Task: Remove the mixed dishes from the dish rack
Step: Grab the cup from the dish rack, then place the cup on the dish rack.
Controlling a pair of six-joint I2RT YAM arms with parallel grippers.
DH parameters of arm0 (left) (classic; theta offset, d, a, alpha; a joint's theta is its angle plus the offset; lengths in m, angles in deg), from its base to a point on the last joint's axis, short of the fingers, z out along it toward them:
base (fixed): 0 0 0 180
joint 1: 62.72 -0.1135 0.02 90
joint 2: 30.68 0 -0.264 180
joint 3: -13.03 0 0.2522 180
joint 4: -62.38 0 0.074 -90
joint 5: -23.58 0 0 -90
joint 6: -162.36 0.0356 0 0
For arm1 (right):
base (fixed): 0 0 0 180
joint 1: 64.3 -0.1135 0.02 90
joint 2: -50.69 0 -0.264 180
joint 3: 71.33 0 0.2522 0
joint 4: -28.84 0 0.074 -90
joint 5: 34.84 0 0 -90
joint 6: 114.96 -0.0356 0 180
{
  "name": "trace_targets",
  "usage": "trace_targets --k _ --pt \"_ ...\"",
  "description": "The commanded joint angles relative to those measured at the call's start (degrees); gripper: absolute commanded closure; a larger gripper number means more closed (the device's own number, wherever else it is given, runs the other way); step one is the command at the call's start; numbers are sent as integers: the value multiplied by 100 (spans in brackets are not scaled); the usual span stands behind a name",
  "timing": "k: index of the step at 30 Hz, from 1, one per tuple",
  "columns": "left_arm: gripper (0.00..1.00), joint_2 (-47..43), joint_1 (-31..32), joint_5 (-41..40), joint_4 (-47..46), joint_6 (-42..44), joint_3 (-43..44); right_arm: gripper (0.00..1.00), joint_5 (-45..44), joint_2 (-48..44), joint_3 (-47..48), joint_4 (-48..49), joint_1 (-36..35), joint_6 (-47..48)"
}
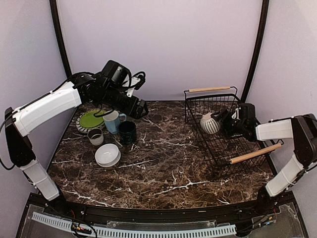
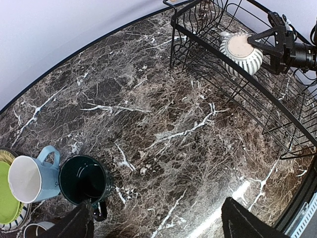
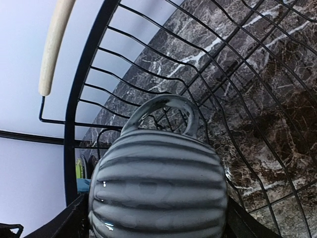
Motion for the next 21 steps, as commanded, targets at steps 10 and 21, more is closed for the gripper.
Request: trace_targets --k 10,21 --pt "12 3 17 167 51 -90 -10 70 -1065 -735 1454 -3217 8 2233" --pt "12 129 20 224 62 -110 -18 68 -3841 -266 2363 -5579 -598 3406"
